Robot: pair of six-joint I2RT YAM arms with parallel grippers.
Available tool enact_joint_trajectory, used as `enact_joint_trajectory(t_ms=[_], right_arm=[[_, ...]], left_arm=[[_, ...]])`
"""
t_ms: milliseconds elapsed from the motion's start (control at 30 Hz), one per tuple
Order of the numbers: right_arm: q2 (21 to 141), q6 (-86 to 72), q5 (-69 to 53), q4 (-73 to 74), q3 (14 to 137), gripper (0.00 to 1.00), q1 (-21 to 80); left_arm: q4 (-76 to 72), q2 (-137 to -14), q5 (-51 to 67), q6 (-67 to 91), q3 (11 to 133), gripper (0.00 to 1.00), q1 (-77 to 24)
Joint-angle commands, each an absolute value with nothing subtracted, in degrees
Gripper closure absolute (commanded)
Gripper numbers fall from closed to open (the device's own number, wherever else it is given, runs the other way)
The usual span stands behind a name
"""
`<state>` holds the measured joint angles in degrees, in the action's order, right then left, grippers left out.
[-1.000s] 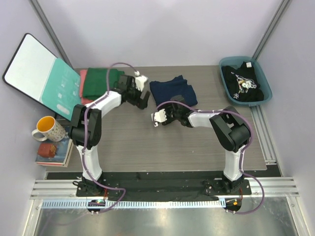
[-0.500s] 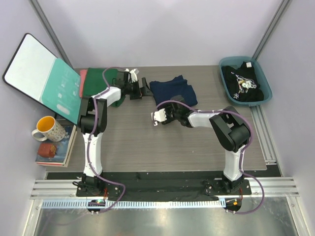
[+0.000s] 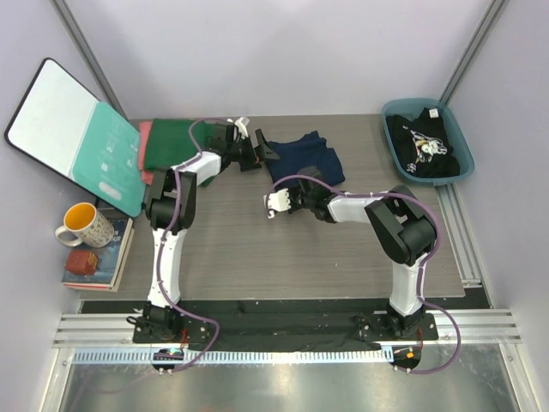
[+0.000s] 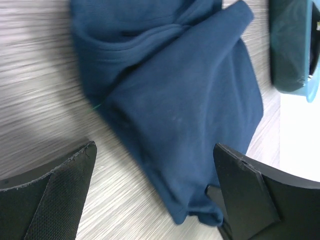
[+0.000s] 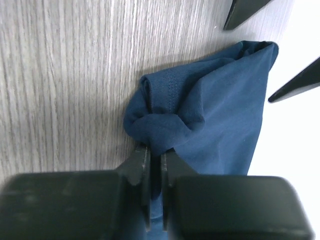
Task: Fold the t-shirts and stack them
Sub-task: Put the neatly folded tshirt into the corner of the board with the left arm
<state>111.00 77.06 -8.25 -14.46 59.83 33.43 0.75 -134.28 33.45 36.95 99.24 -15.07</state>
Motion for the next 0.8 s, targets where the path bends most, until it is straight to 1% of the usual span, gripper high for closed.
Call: enact_joint_trajectory(t_ms=[0,433,600,767], right_arm=[[110.30,76.90,-7.03,-15.39,61.61,0.99,33.57],[110.66,75.94,-3.60,-18.02,66.71,0.99,33.49],[109.95,75.24,-3.08,-18.63,66.80,0.99,33.57],[109.95,75.41,-2.46,-19.42,66.88,0.99,33.57]], left_arm=[[-2.02,-136.58,34.10,40.34,100.81,0.00,-17.14],[-3.87,-135.62,35.42,40.00,99.58,0.00,-19.07],[-2.11,-134.39,35.68,37.79,98.61,0.00,-18.98],[-2.20,-135.26,35.86,39.19,99.05,0.00,-19.07]])
